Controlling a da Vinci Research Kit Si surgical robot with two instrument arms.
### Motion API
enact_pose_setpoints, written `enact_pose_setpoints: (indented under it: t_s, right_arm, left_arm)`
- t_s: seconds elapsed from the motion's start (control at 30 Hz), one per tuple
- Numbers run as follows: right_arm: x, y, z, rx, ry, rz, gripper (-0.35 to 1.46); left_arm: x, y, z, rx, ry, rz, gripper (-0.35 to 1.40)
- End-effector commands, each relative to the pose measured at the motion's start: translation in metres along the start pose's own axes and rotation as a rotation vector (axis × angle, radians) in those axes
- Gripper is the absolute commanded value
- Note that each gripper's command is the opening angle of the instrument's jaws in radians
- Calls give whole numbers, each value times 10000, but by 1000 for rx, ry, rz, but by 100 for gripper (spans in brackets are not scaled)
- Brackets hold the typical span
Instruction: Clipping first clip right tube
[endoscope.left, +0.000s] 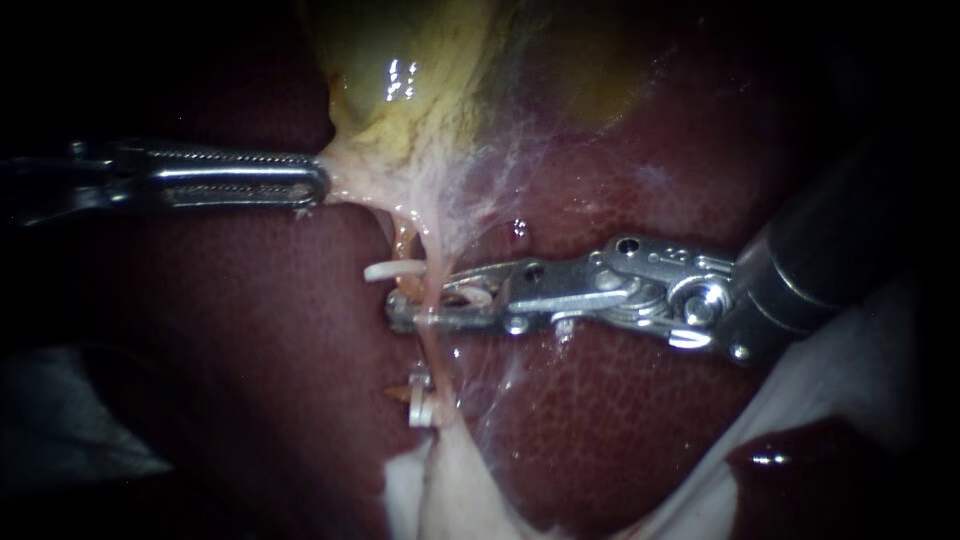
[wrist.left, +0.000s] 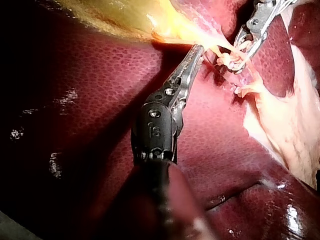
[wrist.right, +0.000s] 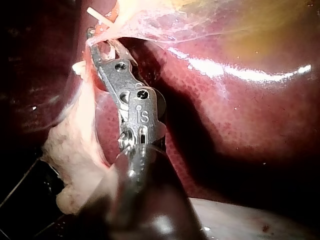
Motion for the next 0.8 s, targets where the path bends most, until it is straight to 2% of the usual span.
enact_pose_setpoints:
  t_s: [0.03,0.1,0.23,0.3,0.47,0.67,0.8]
  right_arm:
    - [0,0,0,-13,5,-2,-8]
    - [-2,2,1,-36,3,-3,6]
    - [-11,10,2,-104,-53,-47,30]
    - [-17,15,3,-121,-65,-55,35]
    - [-32,29,1,-170,-121,-104,43]
    - [-39,33,-23,-208,-170,-134,44]
    - [-39,32,-42,-206,-172,-135,44]
  left_arm:
    - [0,0,0,0,0,0,-35]
    - [0,0,0,1,0,0,-35]
    - [-1,0,1,1,0,0,-35]
    - [-1,0,1,1,0,0,-35]
    - [-1,0,1,1,0,1,-35]
    - [-2,1,1,2,0,1,-35]
    - [-2,1,1,2,0,1,-35]
